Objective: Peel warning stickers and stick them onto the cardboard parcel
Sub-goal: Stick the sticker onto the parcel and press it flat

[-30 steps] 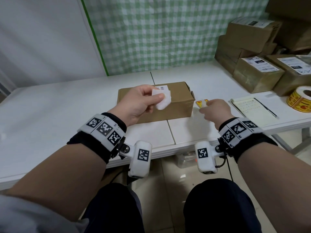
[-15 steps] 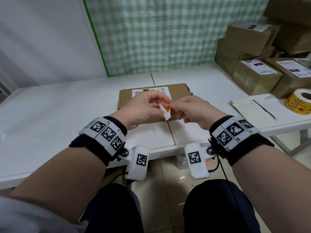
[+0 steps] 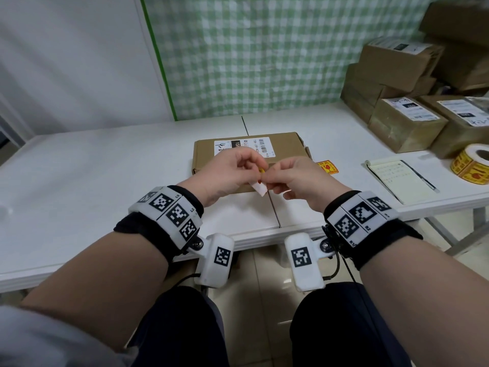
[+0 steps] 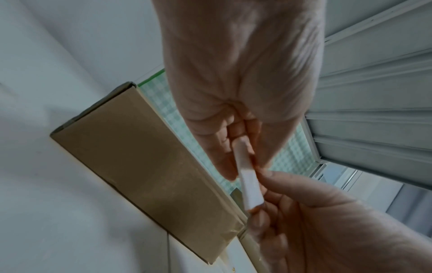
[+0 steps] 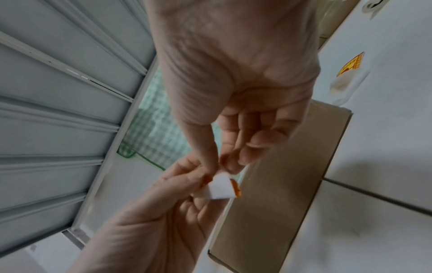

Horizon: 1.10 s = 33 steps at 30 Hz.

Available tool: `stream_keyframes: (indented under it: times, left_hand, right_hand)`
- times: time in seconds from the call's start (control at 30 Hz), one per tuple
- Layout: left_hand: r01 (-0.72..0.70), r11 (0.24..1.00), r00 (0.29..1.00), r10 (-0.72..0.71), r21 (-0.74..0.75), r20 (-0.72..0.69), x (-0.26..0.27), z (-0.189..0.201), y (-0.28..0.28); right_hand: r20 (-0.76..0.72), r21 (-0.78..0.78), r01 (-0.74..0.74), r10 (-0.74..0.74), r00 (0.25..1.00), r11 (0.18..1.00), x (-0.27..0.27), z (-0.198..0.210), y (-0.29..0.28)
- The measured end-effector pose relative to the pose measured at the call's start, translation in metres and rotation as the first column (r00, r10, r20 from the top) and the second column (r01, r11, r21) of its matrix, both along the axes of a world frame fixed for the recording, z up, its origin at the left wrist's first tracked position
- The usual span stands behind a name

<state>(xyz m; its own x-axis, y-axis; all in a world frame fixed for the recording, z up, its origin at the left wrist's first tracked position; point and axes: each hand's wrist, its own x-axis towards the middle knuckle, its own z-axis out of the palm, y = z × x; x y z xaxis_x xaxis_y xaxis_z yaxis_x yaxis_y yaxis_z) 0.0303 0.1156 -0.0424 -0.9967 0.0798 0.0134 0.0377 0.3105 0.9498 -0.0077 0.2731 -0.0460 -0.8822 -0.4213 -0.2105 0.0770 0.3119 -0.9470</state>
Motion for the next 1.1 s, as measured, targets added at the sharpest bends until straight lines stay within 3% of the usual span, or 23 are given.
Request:
stream_keyframes:
  times: [0.43,0.53,0.67,0.87,1.1]
  left_hand:
    - [-0.141,0.986,0.989,0.135,-0.094,-0.063,0.001,-0.003,0.002]
    - [-0.208,0.968,0.978,0.207,-0.137,-0.021,-0.002,-0.008,-0.001]
    - [-0.26,0.96,0.962,0.268,-0.107,0.061,-0.001,-0.015,-0.001]
    - [-0.354,0.925,0.932,0.361,-0.137,0.022,-0.003,-0.03,0.002]
    - [-0.36,0.928,0.93,0.366,-0.099,0.047,-0.009,-0.036,0.004]
  right_hand:
    - [0.039,-0.035,0.135,-0.133,0.99,0.99,0.0,-0.006,-0.009]
    - [0.054,-0.058,0.18,-0.177,0.983,0.982,-0.002,-0.012,-0.007]
    - [0.09,-0.081,0.218,-0.211,0.973,0.972,-0.004,-0.022,-0.004]
    - [0.152,-0.099,0.286,-0.27,0.951,0.953,-0.006,-0.04,-0.008]
    - [0.091,-0.079,0.358,-0.35,0.932,0.93,-0.012,-0.047,-0.013]
